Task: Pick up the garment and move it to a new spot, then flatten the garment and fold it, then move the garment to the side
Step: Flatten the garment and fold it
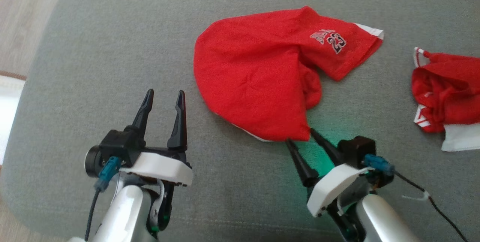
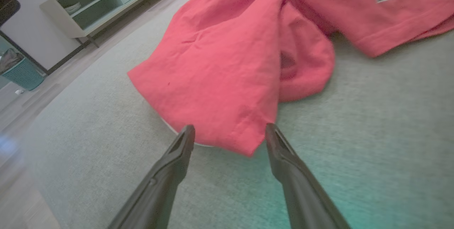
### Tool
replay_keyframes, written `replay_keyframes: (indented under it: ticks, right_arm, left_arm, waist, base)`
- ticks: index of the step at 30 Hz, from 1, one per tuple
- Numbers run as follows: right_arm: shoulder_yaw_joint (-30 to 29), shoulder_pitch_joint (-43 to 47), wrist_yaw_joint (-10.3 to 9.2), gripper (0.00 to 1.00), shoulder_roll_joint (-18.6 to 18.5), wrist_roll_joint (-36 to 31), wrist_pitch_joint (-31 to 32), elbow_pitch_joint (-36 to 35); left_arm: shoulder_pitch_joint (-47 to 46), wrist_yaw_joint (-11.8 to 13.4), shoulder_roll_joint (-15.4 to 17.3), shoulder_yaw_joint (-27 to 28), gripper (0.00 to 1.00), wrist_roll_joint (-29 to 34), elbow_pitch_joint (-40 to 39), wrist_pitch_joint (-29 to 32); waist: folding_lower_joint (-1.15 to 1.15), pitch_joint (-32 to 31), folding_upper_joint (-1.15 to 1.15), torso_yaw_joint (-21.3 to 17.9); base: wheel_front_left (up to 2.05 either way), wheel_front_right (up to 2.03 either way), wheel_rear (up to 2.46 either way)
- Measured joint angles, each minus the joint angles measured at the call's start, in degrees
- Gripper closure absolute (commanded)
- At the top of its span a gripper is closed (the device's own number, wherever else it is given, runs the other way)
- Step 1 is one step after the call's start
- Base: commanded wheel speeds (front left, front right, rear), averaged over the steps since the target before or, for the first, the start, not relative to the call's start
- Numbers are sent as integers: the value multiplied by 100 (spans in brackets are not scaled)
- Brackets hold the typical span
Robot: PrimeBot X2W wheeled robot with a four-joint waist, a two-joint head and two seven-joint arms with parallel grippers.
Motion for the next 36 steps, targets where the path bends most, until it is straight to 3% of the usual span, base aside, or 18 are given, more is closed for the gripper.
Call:
replay_keyframes:
  ticks: [11, 12, 13, 14, 23, 27, 36]
  right_arm:
    - [226, -130, 0, 0, -126, 433, 103, 244]
    - [222, -160, 0, 29, -127, 432, 89, 286]
    - [221, -202, 0, 96, -134, 419, 73, 331]
    - [222, -240, 0, 100, -146, 380, 43, 365]
    - [34, -347, 0, 100, -171, 186, -218, 452]
    - [-272, -354, 0, 100, -377, 56, -186, 205]
    - [-1178, 147, 0, 100, -976, -201, 827, -713]
  left_arm:
    - [-96, 8, 0, -60, 0, -64, 20, 0]
    - [-104, 8, 0, -60, 0, -81, 20, 0]
    - [-103, 8, 0, -59, 0, -81, 20, 0]
    - [-103, 8, 0, -56, 0, -81, 24, 0]
    - [-102, 26, 0, -48, 0, -81, 34, 0]
    - [-87, 26, 0, -44, 0, -81, 58, 0]
    - [94, 34, 0, -22, 0, -89, 70, 0]
  waist:
    - [0, 184, 0, 324]
    - [0, 191, 0, 336]
    - [0, 197, 0, 346]
    - [0, 198, 0, 348]
    - [0, 80, 0, 236]
    - [0, -56, 0, 148]
    - [0, -336, 0, -69]
  base:
    - [0, 0, 0]
    - [0, 0, 0]
    - [0, 0, 0]
    - [0, 0, 0]
    - [0, 0, 0]
    - [0, 0, 0]
    - [0, 0, 0]
